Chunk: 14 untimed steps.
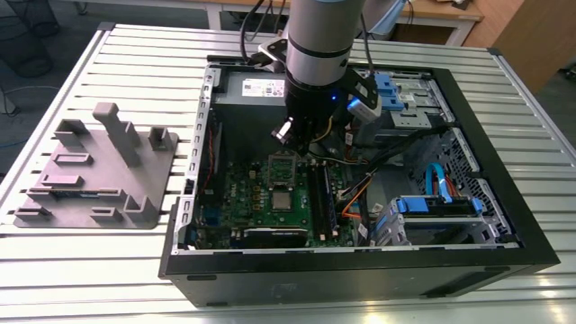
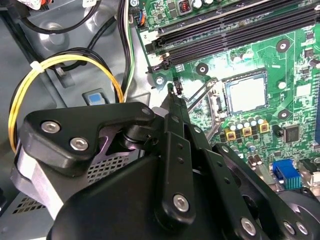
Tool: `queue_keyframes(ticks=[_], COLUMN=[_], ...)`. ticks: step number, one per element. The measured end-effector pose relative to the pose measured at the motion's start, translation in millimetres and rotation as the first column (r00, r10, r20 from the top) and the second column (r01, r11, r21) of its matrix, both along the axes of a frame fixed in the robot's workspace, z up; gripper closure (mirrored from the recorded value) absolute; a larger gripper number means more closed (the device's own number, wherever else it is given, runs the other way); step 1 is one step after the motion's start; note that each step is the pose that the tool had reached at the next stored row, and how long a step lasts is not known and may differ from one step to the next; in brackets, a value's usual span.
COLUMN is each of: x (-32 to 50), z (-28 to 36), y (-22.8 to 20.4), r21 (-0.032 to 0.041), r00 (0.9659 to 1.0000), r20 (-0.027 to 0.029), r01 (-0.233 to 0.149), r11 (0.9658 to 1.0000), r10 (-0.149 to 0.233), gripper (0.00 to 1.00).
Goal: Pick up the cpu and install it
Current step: 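Close the cpu cover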
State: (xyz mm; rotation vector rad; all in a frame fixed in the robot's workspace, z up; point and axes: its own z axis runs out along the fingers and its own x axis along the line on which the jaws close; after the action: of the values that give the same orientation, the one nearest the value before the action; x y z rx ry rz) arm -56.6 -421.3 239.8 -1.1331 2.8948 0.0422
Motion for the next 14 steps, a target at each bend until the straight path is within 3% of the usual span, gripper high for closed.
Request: queue_keyframes(ticks=[14], x=[-0.2], z=[2.8], y=[-1.5], r21=[-0.0160], r00=[0.9964], r20=[-0.0009], r01=[-0.085], r11=[0.9963], r10=[0.085], gripper=[0.89])
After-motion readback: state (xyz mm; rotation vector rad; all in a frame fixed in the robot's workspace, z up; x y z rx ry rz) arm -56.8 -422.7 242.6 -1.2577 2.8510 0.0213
